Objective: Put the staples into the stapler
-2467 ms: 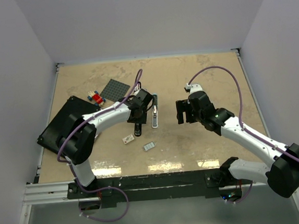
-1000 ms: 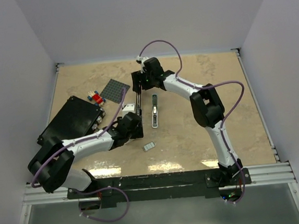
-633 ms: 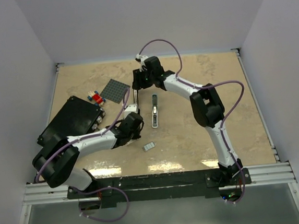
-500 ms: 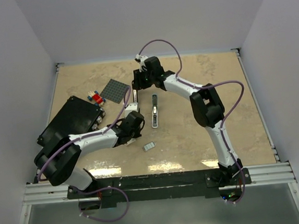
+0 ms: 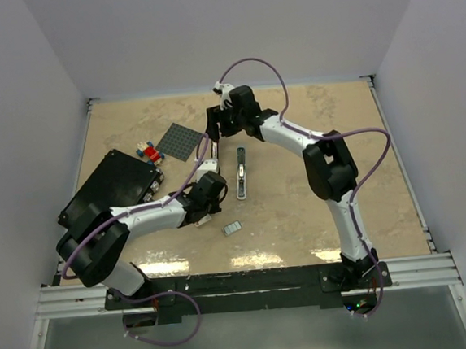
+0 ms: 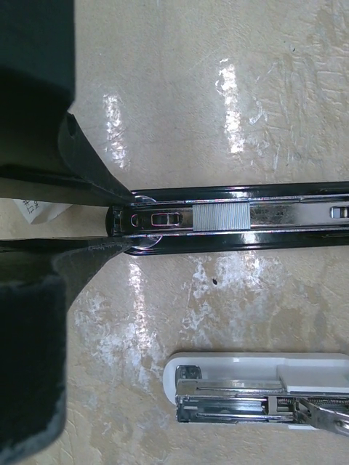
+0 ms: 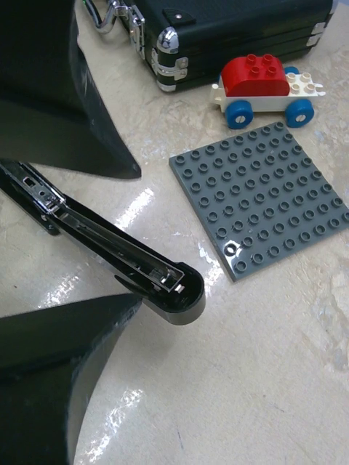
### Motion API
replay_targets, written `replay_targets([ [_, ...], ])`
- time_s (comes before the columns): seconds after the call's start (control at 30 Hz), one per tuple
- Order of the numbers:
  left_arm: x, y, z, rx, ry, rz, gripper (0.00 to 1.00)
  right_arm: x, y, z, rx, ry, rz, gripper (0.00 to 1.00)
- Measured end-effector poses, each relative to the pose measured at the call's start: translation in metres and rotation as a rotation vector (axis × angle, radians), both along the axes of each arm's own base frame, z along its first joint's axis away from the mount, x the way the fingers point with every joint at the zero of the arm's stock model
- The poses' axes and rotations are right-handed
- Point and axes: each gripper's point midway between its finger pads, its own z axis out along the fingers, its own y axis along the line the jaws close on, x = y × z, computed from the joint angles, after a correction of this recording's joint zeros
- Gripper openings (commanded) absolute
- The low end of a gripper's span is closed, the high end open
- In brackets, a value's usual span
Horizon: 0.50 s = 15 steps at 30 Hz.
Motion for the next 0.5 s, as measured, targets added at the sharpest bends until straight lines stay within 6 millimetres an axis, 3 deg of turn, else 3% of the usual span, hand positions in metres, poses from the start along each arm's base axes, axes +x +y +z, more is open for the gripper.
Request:
replay_targets([
  [0.13, -0.001, 0.000, 0.000, 0.000, -0.002, -0.013, 0.06, 0.007, -0.006, -0.001, 0.013, 0.015, -0.025, 0.78],
  [0.33, -0.002, -0.002, 0.000, 0.003, 0.002, -0.041, 0.06, 0.028, -0.004, -0.006, 0.039, 0.011, -0.016, 0.78],
  [0.5, -0.002, -0.003, 0.000, 0.007, 0.003, -0.052, 0.05, 0.022, 0.001, -0.033, 0.039, 0.069, 0.025, 0.71],
])
